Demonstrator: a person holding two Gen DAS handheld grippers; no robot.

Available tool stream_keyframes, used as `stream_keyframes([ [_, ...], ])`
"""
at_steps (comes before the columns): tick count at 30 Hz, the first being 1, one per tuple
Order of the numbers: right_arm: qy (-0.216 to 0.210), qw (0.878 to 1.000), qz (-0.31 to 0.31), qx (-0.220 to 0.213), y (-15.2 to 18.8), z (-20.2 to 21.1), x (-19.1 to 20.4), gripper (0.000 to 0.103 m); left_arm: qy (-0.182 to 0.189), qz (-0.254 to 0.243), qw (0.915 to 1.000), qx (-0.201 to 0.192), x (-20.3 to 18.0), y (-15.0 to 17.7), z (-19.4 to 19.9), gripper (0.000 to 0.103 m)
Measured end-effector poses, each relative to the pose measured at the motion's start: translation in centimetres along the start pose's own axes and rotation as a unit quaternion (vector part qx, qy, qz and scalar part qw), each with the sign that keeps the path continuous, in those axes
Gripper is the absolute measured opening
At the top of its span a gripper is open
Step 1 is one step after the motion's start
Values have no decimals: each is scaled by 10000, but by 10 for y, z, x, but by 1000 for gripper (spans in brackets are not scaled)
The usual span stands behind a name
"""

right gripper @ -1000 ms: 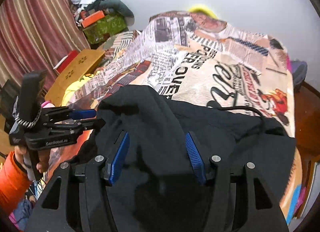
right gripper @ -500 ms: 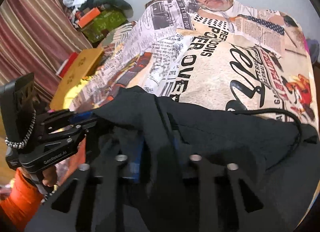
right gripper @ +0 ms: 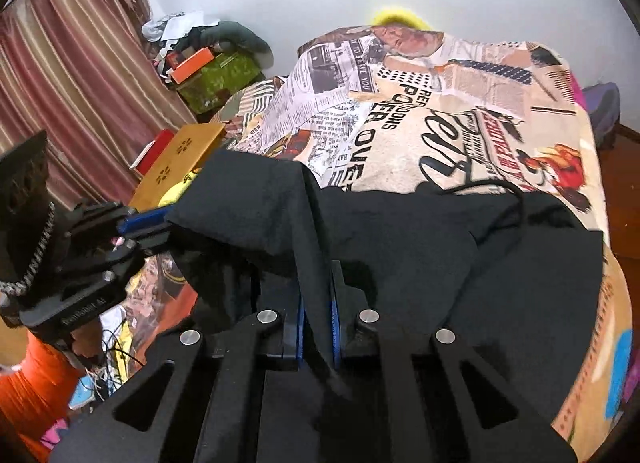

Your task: Fold large clothes

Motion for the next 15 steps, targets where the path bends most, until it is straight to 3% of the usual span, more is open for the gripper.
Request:
stream_keyframes([
  [4, 168, 9999, 25, 0, 18, 8, 0, 8, -3, -82, 9999, -107, -12, 2, 26, 28],
  [6, 199, 9998, -14, 43, 27, 9, -3, 8, -7, -41, 9998, -217, -13, 2, 38, 46],
  [7, 189, 9998, -36, 70, 31, 8, -3, 8, -25, -25, 9996, -280, -13, 1, 44, 49],
  [11, 239, 9995, 101, 194, 49, 11, 2, 9, -223, -34, 9991, -365, -10, -1, 55, 53],
  [15, 316, 9989, 117, 330, 58, 22, 6, 16, -340, 4, 9991, -271, -5, -3, 46, 55],
])
Point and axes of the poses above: each gripper's, at about its wrist camera, not at the fingertips, and z roughly against the way its jaws point, x to its left, y to its underside, the point moved 5 cm from there along -z, roughly the way its jaws point, and after that the axes turned 1 degree about z, right-handed, at the moved point
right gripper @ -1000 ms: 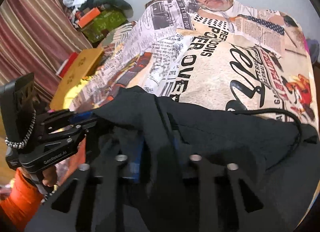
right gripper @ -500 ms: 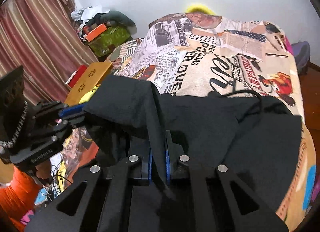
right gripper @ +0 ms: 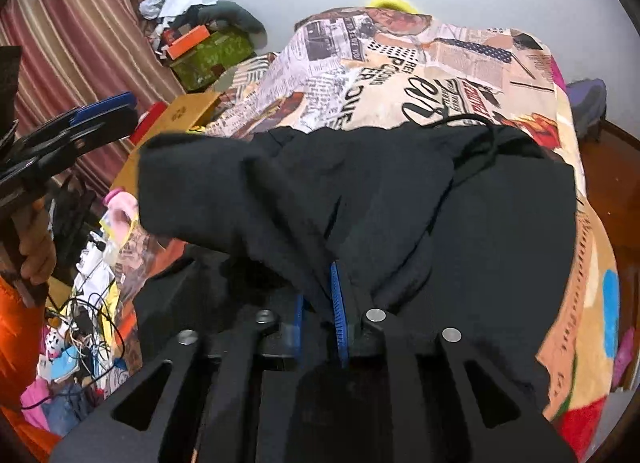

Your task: Fold large clothes

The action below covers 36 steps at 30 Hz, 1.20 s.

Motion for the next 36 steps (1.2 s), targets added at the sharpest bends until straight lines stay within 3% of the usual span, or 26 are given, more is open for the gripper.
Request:
stream_keyframes([
  [3, 29, 10000, -4, -16, -2, 11, 0, 24, -35, 71, 9998, 188, 4, 2, -20, 55],
  [6, 80, 9997, -50, -219, -7, 27, -1, 40, 105, 253, 9989, 368, 5, 7, -36, 55],
  [9, 123, 9986, -162, -492, -19, 39, -3, 48, 542, 621, 9944, 654, 5, 16, -54, 55],
  [12, 178, 9975, -312, -615, -29, 40, -7, 49, 871, 787, 9897, 814, -2, 28, -60, 55],
  [16, 405, 9971, -326, -564, -32, 25, -10, 49, 871, 671, 9895, 938, -13, 44, -62, 55],
  [22, 519, 9986, -76, 86, -3, -17, -2, 49, 748, 340, 9873, 1361, -32, 81, -79, 55],
  [25, 730, 9968, 119, 307, 15, -32, 0, 50, 729, 431, 9849, 1512, -37, 101, -89, 57],
  [29, 936, 9943, 394, 314, 26, -29, 6, 50, 765, 668, 9836, 1490, -33, 104, -90, 57],
  [36, 833, 9963, 217, 62, 19, 0, 8, 50, 362, 612, 9902, 1198, -16, 87, -63, 57],
])
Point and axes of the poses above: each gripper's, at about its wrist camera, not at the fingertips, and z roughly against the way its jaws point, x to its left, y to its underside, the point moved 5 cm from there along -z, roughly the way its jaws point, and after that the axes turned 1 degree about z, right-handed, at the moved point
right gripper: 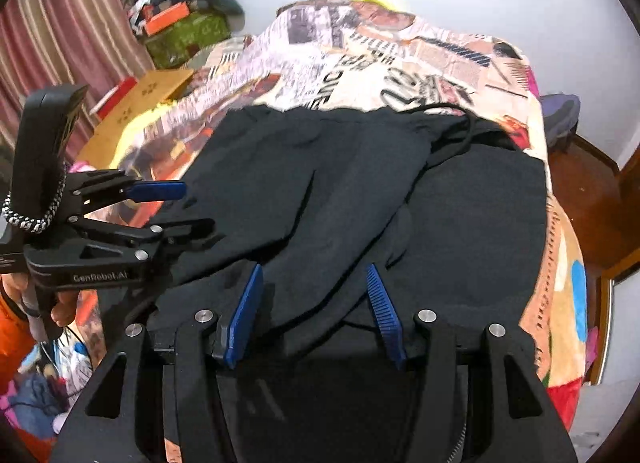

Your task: Fold large clothes

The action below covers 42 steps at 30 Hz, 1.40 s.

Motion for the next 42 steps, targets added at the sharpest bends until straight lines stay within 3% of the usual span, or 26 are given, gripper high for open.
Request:
stream_keyframes([
  [4, 106, 9995, -162, -268, -1, 22, -9, 50, -327, 107, 9989, -320, 22, -5, 27, 57],
  [10, 409, 9965, -468, -554, 8, 57, -34, 50, -640, 352, 9965, -407, 68, 5, 50, 57],
  [18, 804, 9848, -1419, -604, 52, 88, -86, 51, -902, 974, 9911, 82, 132, 59, 53, 58],
  [24, 822, 9734, -2099, -405, 87, 90, -108, 51, -735, 1483, 9839, 673, 156, 121, 32, 58],
  [31, 736, 9695, -2339, -32, 120, 84, -112, 51, -727, 2056, 9662, 1372, 186, 187, 3, 58],
  [36, 527, 9660, -2522, 217, 133, 70, -115, 51, -171, 2647, 9536, 1425, 191, 211, -11, 62],
  [39, 343, 9641, -2612, 326, 137, 58, -113, 51, -124, 2758, 9515, 1354, 187, 212, -15, 66],
  [42, 379, 9638, -2620, 327, 138, 55, -110, 51, -223, 2591, 9559, 1367, 180, 209, -12, 64],
])
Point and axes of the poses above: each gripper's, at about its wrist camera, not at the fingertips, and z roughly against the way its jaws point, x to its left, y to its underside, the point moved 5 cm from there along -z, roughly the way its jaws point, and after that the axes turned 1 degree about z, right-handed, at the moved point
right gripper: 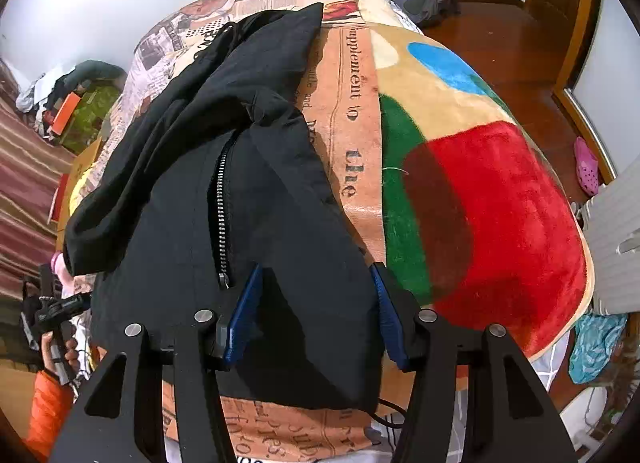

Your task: Fold large clothes

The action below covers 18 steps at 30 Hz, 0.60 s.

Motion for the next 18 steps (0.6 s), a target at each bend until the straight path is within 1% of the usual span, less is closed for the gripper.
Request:
stream_keyframes([
  [1, 33, 10000, 61, -39, 0, 3, 2, 51, -22, -52, 10000, -7, -2, 0, 2, 62],
  [3, -26, 9998, 180, -94, 0, 10, 8, 53, 14, -231, 9997, -45, -12, 3, 13, 51],
  [5, -175, 9991, 326, -208, 0, 20, 15, 53, 328, -367, 9988, -85, -25, 4, 24, 45],
  [6, -263, 9987, 374, -242, 0, 22, 18, 53, 492, -444, 9977, -155, -33, 5, 32, 45],
  [8, -397, 9979, 430, -264, 2, 21, 21, 53, 553, -579, 9964, -270, -42, 5, 38, 45],
  [10, -366, 9986, 363, -151, 4, 10, 15, 53, 613, -645, 9957, -275, -48, 5, 36, 45],
  [12, -516, 9985, 187, -48, 6, 0, 11, 53, 544, -595, 9967, -103, -46, 7, 20, 45],
  [14, -817, 9966, -37, 28, 7, -7, 4, 53, 429, -530, 9977, 35, -33, 6, 1, 47],
  [15, -907, 9958, -55, 65, 8, -8, 4, 53, 464, -470, 9978, 41, -32, 4, -6, 49],
  [16, -1008, 9948, -76, 118, 7, -10, 2, 53, 565, -313, 9979, 43, -30, 3, -9, 49],
  [17, -1078, 9939, -157, 164, 7, -10, 1, 51, 602, -208, 9980, 49, -29, 2, -10, 48],
  [18, -1103, 9935, -212, 192, 7, -9, 2, 49, 634, -141, 9979, 65, -31, -1, -8, 41],
])
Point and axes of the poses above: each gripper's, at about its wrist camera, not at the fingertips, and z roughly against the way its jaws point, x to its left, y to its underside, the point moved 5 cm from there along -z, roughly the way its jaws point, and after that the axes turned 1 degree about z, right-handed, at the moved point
